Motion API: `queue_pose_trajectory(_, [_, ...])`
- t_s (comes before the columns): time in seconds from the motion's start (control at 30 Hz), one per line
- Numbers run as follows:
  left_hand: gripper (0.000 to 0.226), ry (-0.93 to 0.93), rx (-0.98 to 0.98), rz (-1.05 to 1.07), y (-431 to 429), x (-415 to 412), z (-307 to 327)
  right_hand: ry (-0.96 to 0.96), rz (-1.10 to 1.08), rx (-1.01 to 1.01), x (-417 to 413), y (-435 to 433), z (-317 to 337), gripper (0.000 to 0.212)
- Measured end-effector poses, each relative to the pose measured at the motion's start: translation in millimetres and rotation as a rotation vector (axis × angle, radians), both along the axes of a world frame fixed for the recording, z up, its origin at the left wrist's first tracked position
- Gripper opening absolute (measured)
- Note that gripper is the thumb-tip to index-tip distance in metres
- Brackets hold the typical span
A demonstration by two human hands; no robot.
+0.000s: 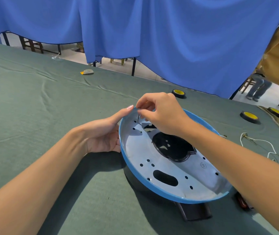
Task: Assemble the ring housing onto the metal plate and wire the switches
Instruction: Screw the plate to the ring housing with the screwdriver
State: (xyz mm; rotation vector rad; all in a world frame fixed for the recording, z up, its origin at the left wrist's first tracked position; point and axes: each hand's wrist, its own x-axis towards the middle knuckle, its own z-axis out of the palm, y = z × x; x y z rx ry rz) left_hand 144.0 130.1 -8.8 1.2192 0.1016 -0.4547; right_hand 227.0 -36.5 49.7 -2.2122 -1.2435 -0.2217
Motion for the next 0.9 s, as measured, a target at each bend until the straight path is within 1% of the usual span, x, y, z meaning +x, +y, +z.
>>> queue_pose_trajectory(0.13, [0.061,0.002,-0.014,0.027,-2.4,-0.5,-0.1,-0.014,0.034,0.004,0.1,0.9,-0.1,0.011])
queue_pose_trajectory(0.27, [0.064,0.003,-0.008,0.038,-2.5,-2.1,-0.6,-0.019,0.043,-0.015,1.5,0.0,0.0,0.010])
queue_pose_trajectory(0.37, [0.070,0.006,-0.012,0.036,-2.4,-3.8,0.7,-0.065,0.048,-0.035,1.5,-0.9,0.2,0.009])
queue_pose_trajectory(0.47, [0.086,0.044,-0.037,0.066,-2.4,-4.1,1.0,-0.061,0.070,-0.084,1.7,-0.9,-1.0,0.010])
queue_pose_trajectory(0.5, [0.084,0.056,-0.045,0.085,-3.2,-4.2,1.0,-0.069,0.074,-0.116,1.4,-0.7,-2.2,0.011])
queue_pose_trajectory(0.57, [0.071,0.073,-0.047,0.124,-4.2,-3.9,0.0,-0.093,0.076,-0.178,0.9,0.8,-4.3,0.012])
queue_pose_trajectory(0.67, [0.040,0.035,0.004,0.127,-5.0,-3.4,-1.1,-0.071,0.069,-0.197,0.4,3.0,-2.6,0.014])
queue_pose_trajectory(0.7, [0.034,0.021,0.011,0.117,-5.1,-3.3,-1.5,-0.048,0.071,-0.206,0.6,3.3,-0.6,0.015])
queue_pose_trajectory(0.8, [0.029,0.005,-0.010,0.077,-5.3,-4.0,-1.8,0.011,0.082,-0.261,2.2,4.2,7.7,0.017])
queue_pose_trajectory(0.9, [0.029,0.012,-0.018,0.072,-5.1,-4.7,-1.9,-0.032,0.079,-0.282,2.4,6.2,10.7,0.014])
